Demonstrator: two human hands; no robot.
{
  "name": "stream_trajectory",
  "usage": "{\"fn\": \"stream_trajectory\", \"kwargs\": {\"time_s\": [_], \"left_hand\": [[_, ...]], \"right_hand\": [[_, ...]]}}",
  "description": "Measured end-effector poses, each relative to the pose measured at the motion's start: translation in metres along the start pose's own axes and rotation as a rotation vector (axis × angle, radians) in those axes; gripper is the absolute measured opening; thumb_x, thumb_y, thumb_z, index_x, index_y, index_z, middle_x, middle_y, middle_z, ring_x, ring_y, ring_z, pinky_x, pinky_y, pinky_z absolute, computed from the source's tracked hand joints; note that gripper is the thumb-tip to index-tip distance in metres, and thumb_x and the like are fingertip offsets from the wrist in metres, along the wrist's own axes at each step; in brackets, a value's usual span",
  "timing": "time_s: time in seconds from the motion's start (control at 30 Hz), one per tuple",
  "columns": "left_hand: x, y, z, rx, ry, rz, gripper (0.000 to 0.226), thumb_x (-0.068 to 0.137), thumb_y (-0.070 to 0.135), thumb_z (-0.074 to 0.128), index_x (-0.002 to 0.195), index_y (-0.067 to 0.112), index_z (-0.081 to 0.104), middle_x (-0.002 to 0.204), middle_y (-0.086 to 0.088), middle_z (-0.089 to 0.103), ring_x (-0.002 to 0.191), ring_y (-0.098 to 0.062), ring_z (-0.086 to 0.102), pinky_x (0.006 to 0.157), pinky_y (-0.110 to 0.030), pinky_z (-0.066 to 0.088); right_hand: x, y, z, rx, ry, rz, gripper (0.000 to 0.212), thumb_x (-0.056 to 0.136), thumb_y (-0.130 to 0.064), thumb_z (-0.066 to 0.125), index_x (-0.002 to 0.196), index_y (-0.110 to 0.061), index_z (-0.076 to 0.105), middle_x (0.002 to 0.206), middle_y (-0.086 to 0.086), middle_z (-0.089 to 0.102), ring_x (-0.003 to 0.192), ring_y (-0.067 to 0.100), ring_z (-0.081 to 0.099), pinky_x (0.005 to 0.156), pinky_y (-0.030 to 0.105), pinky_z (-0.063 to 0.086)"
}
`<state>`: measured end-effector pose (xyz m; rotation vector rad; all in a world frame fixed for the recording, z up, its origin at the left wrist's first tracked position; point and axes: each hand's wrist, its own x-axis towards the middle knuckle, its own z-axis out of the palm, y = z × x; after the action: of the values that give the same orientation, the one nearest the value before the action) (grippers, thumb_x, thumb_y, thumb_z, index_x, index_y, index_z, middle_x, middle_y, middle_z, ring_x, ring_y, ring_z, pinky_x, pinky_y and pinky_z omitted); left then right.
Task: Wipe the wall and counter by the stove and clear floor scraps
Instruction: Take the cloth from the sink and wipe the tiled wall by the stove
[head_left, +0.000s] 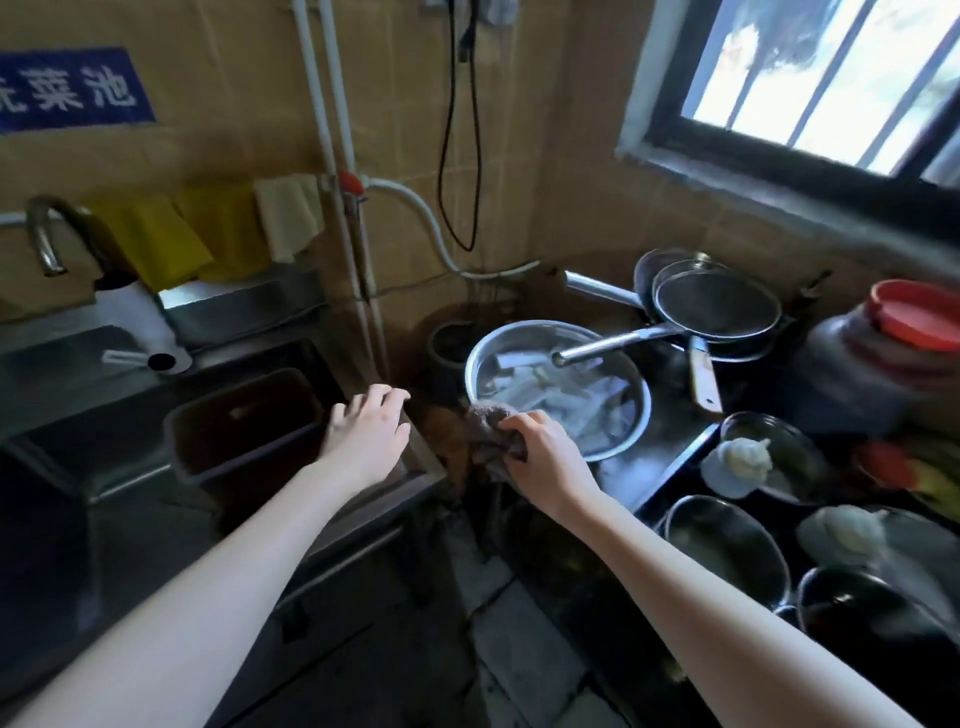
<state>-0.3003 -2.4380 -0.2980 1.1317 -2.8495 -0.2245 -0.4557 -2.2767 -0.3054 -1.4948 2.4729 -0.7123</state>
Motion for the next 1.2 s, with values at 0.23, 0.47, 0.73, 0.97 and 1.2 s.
{"fn": "stream_trajectory", "kwargs": {"time_s": [0.23, 0.47, 0.73, 0.97, 1.2], "left_hand": [[-0.002, 0.118, -0.001, 0.035, -0.009, 0.191, 0.044, 0.096, 0.034, 0.039, 0.137, 0.021, 0.033, 0.139, -0.004, 0.038, 0.124, -0.028, 0.041, 0.100, -0.045, 0.030], [-0.005, 0.233, -0.004, 0.048, 0.031, 0.440, 0.043, 0.095, 0.033, 0.042, 0.135, 0.018, 0.035, 0.136, -0.007, 0.040, 0.123, -0.031, 0.042, 0.099, -0.046, 0.031], [0.007, 0.348, -0.004, 0.029, 0.097, 0.705, 0.044, 0.091, 0.035, 0.049, 0.132, 0.020, 0.041, 0.137, -0.005, 0.043, 0.120, -0.027, 0.046, 0.094, -0.042, 0.037], [0.010, 0.442, 0.013, -0.021, 0.066, 0.945, 0.045, 0.091, 0.033, 0.050, 0.132, 0.019, 0.042, 0.131, -0.006, 0.047, 0.116, -0.029, 0.049, 0.093, -0.043, 0.038], [-0.029, 0.528, 0.033, 0.005, 0.038, 1.143, 0.042, 0.092, 0.037, 0.047, 0.128, 0.016, 0.044, 0.128, -0.007, 0.048, 0.113, -0.029, 0.050, 0.089, -0.042, 0.039]], "right_hand": [[-0.078, 0.065, -0.072, -0.009, 0.168, 0.128, 0.046, 0.078, -0.002, 0.057, 0.123, -0.012, 0.057, 0.119, 0.009, 0.056, 0.110, 0.028, 0.051, 0.095, 0.030, 0.042], [-0.148, 0.123, -0.137, -0.059, 0.345, 0.304, 0.047, 0.075, -0.001, 0.057, 0.121, -0.013, 0.060, 0.119, 0.008, 0.057, 0.110, 0.028, 0.053, 0.098, 0.032, 0.042], [-0.220, 0.181, -0.190, -0.108, 0.509, 0.535, 0.042, 0.078, -0.008, 0.061, 0.119, -0.012, 0.060, 0.120, 0.007, 0.057, 0.112, 0.026, 0.053, 0.095, 0.035, 0.045], [-0.286, 0.222, -0.222, -0.167, 0.659, 0.751, 0.038, 0.079, -0.006, 0.060, 0.116, -0.012, 0.061, 0.116, 0.007, 0.058, 0.106, 0.026, 0.054, 0.091, 0.036, 0.047], [-0.372, 0.256, -0.243, -0.191, 0.716, 0.954, 0.039, 0.079, -0.008, 0.062, 0.117, -0.013, 0.061, 0.119, 0.007, 0.057, 0.108, 0.026, 0.053, 0.096, 0.032, 0.042]]}}
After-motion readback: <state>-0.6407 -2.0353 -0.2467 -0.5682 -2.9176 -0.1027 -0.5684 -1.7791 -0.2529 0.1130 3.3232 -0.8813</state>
